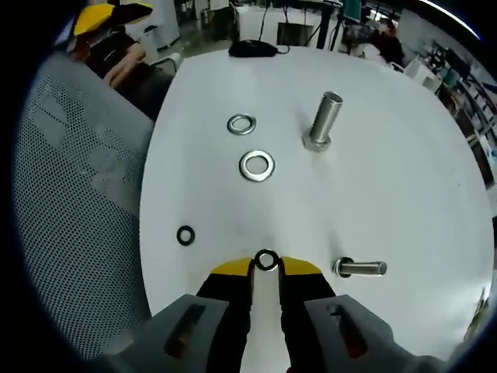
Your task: Place the washer onto the threaded stud by aligning its center hole with the stud, sliding it down to the base, and recovering from edge contact or off-axis alignment until the washer reaches the visible bottom stop.
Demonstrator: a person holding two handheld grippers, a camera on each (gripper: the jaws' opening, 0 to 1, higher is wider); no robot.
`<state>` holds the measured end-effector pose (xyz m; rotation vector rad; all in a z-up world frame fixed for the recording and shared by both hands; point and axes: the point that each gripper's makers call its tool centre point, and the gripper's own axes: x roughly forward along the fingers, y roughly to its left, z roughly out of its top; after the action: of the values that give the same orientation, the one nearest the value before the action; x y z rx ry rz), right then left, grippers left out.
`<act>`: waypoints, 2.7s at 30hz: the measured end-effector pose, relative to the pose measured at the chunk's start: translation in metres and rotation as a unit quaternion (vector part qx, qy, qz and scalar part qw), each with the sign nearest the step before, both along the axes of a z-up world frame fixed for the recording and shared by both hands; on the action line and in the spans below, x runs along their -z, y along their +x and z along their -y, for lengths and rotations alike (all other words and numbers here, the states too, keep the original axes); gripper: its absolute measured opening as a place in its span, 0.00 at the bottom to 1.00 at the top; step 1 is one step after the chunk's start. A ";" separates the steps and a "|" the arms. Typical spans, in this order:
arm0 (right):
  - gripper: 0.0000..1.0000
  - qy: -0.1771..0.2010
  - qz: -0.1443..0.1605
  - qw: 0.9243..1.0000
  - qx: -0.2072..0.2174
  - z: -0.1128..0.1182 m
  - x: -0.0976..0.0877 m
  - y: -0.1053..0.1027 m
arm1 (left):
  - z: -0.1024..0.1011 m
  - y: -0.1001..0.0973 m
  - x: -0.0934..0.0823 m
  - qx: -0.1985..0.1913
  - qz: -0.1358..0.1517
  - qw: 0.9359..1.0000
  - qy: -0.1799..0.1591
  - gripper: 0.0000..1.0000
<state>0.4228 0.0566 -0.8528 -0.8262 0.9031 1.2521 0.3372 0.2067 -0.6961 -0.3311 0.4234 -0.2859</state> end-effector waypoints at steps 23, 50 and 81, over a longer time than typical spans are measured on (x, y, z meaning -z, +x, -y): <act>0.14 0.014 0.029 0.999 0.035 0.023 -0.038 0.034 | 0.001 0.000 0.001 0.005 -0.001 1.000 0.002 0.25; 0.14 -0.028 0.063 0.998 0.005 0.020 -0.045 0.064 | 0.000 0.000 0.001 0.001 -0.002 1.000 0.000 0.25; 0.14 -0.061 0.031 0.998 0.007 0.026 -0.007 0.062 | 0.000 0.000 0.001 0.001 -0.002 1.000 -0.001 0.25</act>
<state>0.4850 0.0304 -0.8463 -0.9476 0.9408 1.1616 0.3373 0.2068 -0.6968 -0.3342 0.4276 -0.2880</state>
